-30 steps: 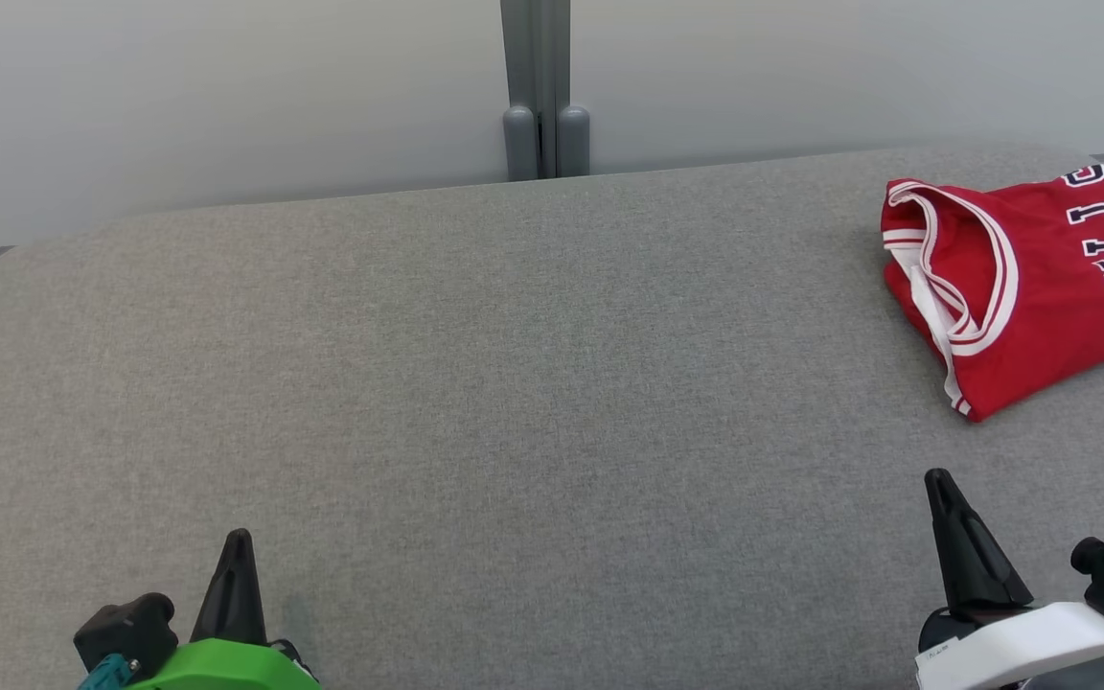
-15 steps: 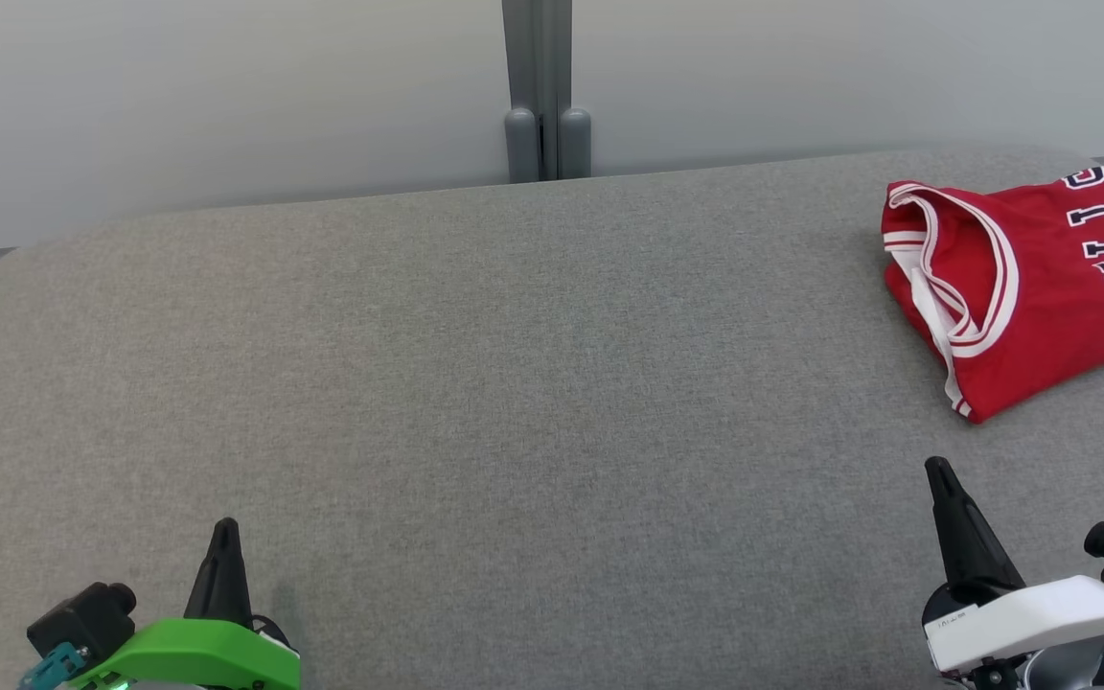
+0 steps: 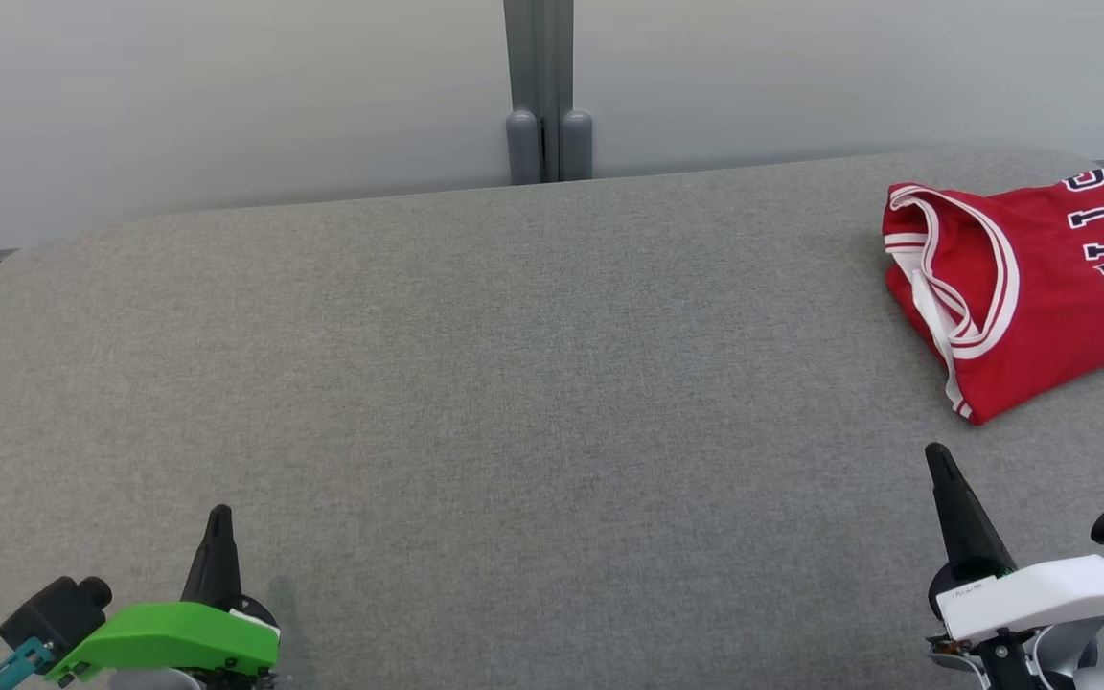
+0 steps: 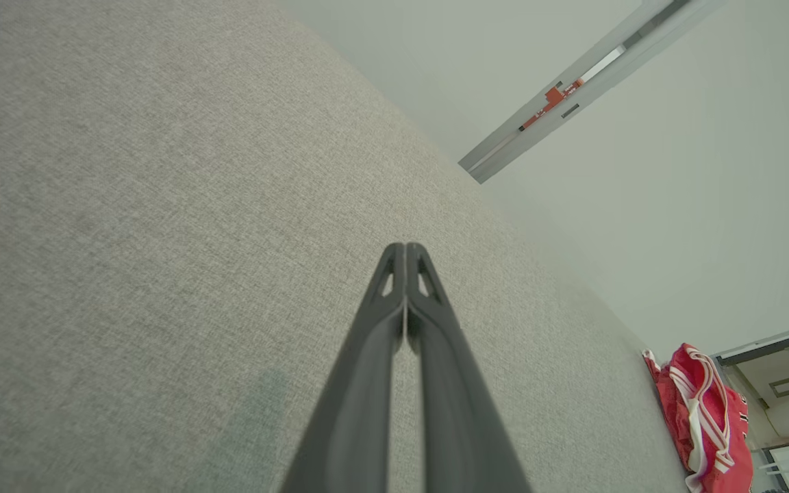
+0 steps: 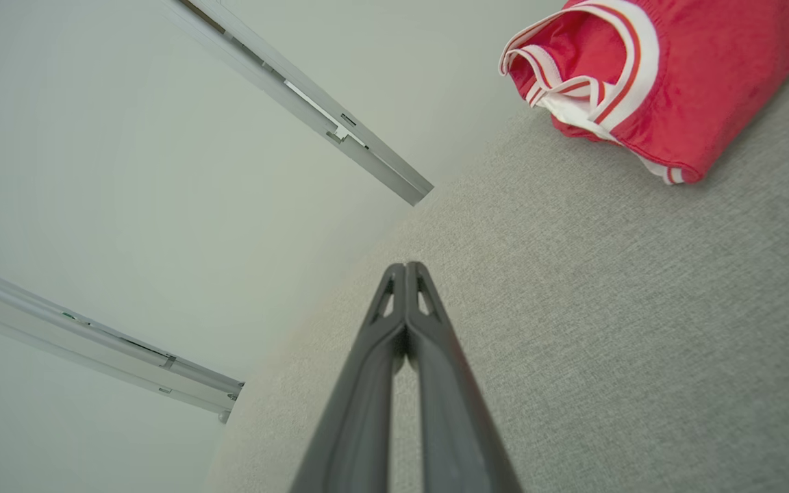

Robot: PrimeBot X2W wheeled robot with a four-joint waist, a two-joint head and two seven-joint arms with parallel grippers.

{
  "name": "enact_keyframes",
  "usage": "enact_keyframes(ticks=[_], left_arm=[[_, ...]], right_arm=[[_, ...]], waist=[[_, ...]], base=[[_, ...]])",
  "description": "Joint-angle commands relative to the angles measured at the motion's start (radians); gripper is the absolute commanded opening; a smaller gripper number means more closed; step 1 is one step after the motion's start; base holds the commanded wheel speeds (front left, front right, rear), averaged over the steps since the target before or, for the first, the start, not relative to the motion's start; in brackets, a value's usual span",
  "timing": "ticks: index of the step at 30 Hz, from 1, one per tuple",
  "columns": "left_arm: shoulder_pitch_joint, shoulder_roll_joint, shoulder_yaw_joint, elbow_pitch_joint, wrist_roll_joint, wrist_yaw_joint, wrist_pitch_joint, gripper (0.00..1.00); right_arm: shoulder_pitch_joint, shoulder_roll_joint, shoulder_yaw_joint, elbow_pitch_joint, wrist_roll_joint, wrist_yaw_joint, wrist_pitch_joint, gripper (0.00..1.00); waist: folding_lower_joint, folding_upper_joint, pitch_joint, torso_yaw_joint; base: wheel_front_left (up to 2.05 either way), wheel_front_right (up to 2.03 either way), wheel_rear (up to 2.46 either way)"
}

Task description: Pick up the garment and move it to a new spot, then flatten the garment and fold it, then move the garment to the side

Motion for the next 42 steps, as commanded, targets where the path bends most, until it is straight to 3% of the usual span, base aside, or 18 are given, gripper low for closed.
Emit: enact_keyframes(ticks=[1, 42], left_arm=[[-0.029, 0.000, 0.013, -0.008, -0.030, -0.011, 0.005, 0.00], [-0.076, -0.045, 0.113, -0.003, -0.411, -0.086, 0.113, 0.00]], right_arm=[[-0.024, -0.009, -0.003, -0.001, 0.033, 0.000, 0.005, 0.00], [-0.126, -0.011, -0.010, 0.124, 0.461, 0.000, 0.042, 0.00]], waist=[[0.0001, 0.0000, 0.000, 0.000], [0.0001, 0.0000, -0.010, 0.005]], base=[[0.00, 0.00, 0.00], [0.00, 0.00, 0.00]])
